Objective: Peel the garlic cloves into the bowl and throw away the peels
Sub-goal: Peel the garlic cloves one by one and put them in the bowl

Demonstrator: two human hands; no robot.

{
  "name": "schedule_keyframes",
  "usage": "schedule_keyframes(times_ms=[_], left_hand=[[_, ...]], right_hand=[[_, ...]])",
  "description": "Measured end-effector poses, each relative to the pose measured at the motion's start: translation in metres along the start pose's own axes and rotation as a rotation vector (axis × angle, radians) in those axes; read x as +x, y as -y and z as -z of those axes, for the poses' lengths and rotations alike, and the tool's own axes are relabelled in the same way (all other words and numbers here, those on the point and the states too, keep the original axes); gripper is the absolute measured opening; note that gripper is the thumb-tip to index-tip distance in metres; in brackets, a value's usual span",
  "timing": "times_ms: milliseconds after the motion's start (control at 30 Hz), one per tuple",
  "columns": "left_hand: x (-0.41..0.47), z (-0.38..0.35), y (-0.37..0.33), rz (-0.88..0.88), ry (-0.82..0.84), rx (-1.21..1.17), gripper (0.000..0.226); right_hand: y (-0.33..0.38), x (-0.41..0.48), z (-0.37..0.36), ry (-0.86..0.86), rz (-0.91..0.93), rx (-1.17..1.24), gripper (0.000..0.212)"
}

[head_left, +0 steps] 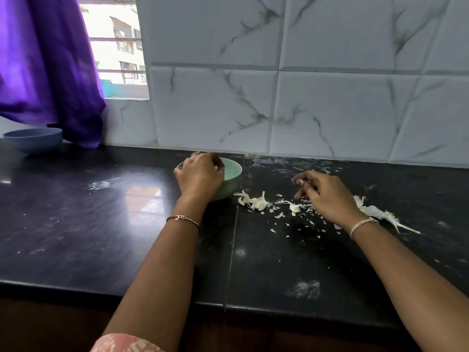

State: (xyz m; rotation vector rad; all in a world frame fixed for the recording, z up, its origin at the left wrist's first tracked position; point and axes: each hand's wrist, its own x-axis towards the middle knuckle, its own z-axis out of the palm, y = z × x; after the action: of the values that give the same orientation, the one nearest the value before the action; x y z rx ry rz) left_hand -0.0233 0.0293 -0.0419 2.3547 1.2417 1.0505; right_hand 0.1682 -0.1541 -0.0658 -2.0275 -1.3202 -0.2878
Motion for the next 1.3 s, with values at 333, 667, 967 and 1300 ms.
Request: schedule_keyframes(times_ms=[333, 667, 967, 1300], left_hand=[[-0.01, 0.004, -0.014, -0.138, -0.143, -0.152, 0.02], [-0.029, 0.0, -0.029, -0.359, 0.163, 0.096, 0.02], [-0.041, -0.025, -0.033, -0.523, 0.363, 0.614, 0.031], [-0.041, -0.029, -0.033, -0.576, 0.31, 0.545, 0.026]], right_hand=[[0.058, 0.031, -0.045, 0.478, 0.197, -0.204, 0.052], [0.029, 0.032, -0.037, 0.442, 0.056, -0.096, 0.02], [0.007, 0.03, 0.004, 0.492, -0.078, -0.195, 0.022], [0.008, 0.019, 0.017, 0.153, -0.112, 0.179, 0.027]])
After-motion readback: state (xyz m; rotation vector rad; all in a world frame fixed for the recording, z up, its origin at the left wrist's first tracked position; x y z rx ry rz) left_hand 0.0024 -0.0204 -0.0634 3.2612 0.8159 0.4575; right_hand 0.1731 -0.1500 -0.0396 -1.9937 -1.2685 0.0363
